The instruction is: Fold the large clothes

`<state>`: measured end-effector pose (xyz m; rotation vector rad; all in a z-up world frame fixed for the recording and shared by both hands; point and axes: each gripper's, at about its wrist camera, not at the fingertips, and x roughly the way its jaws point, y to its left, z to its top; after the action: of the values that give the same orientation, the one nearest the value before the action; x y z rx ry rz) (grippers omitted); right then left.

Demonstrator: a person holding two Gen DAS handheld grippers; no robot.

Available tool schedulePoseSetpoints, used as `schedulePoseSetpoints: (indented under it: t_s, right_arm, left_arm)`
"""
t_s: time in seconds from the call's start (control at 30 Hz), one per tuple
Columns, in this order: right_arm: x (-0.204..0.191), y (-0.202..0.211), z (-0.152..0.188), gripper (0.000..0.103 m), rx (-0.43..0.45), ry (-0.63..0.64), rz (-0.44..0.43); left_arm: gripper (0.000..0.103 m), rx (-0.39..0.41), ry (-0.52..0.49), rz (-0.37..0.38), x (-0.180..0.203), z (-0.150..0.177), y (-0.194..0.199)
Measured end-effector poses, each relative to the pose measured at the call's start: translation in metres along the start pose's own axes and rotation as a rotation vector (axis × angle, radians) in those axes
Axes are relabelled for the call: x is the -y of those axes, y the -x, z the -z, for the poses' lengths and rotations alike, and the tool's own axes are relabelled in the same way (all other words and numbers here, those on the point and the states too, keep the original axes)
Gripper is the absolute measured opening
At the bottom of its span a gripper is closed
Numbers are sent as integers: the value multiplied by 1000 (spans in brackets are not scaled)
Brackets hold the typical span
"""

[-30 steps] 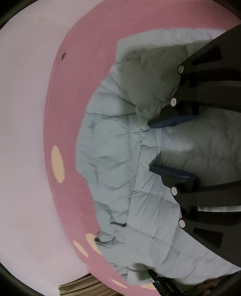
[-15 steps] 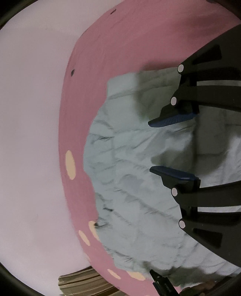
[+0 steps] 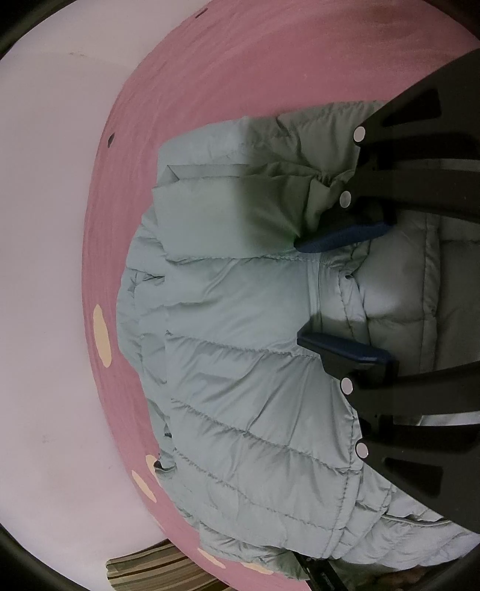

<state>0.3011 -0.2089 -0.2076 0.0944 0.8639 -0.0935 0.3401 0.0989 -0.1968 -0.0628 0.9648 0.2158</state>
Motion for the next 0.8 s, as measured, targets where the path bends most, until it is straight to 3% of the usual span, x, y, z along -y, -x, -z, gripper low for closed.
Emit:
schedulePoseSetpoints:
  t_s: [0.43, 0.63, 0.8]
  right_arm:
    - [5, 6, -3, 48, 9, -18, -20]
    - [16, 42, 6, 60, 48, -64, -32]
    - [32, 83, 27, 63, 79, -81, -49]
  left_arm:
    - [94, 18, 25, 23, -4, 1, 4]
    - [94, 22, 29, 44, -13, 8, 28]
    - [94, 45, 24, 74, -20, 25, 64]
